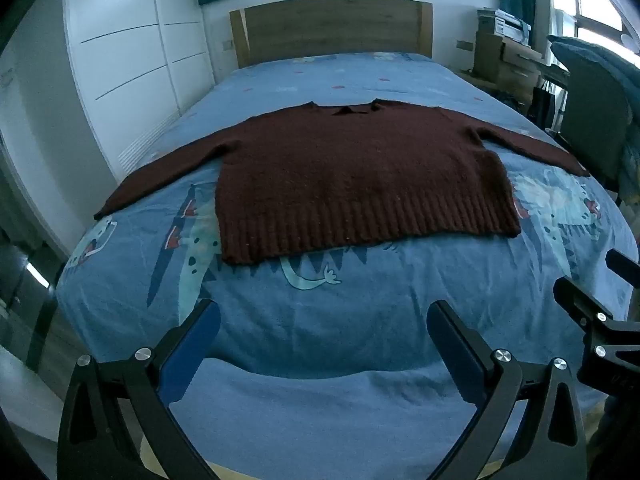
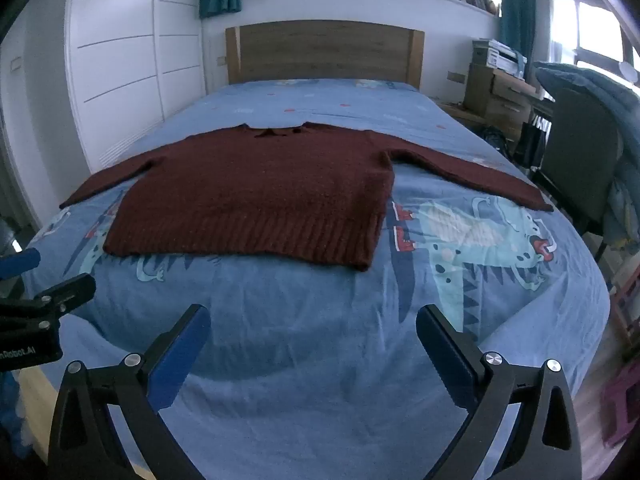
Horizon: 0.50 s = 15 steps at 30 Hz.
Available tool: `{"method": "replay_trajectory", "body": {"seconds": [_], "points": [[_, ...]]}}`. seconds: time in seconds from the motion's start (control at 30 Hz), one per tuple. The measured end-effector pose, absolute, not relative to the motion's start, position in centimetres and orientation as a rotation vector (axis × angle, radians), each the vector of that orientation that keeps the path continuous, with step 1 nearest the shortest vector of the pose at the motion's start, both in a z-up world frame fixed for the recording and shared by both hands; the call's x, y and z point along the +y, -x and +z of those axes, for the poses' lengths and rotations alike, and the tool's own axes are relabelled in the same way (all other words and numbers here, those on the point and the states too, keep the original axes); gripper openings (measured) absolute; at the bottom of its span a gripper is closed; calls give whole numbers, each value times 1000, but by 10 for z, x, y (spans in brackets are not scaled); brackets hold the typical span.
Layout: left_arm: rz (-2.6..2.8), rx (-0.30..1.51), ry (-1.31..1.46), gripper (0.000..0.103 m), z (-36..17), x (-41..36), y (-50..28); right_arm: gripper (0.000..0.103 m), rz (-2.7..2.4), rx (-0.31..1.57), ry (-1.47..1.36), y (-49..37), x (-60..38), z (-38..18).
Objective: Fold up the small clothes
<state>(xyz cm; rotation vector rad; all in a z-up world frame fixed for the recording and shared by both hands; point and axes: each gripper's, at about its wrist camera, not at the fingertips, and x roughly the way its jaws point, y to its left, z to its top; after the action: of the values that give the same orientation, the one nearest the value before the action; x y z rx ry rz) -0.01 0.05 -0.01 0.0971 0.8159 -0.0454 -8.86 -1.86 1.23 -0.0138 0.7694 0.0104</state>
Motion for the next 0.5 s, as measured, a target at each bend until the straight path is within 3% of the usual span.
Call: {"method": "replay_trajectory", "body": {"seconds": [0.5], "points": [[-54, 822, -98, 102, -4, -1, 1, 103, 12, 773, 17, 88, -18, 11]]}}
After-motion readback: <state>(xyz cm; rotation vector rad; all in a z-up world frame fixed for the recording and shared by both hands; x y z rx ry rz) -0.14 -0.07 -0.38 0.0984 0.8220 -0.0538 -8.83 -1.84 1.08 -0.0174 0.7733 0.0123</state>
